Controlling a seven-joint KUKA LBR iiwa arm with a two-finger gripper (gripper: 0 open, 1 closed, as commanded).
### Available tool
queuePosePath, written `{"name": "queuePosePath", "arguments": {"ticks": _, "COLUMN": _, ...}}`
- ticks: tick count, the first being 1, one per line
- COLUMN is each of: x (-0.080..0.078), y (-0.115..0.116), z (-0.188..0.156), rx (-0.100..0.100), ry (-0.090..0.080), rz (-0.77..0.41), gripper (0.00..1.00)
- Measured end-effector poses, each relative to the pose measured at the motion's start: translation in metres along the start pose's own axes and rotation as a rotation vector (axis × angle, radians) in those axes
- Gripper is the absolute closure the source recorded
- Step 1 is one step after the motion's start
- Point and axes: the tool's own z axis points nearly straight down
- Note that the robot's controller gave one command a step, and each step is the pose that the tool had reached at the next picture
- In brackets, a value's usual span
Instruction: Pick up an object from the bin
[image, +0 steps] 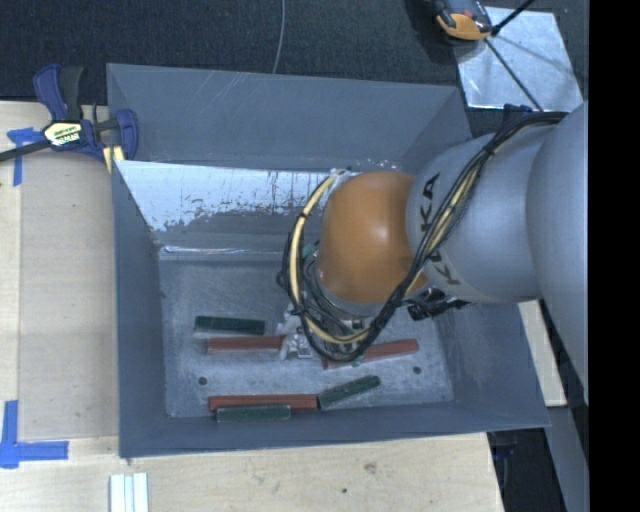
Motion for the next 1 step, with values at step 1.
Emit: {"name": "queuePosePath", "arguments": {"ticks": 1, "x": -0.0023, "y": 0.0002, "z": -0.0492, "rx": -0.003, "ry": -0.011, "rz": -0.002, "gripper": 1.00}}
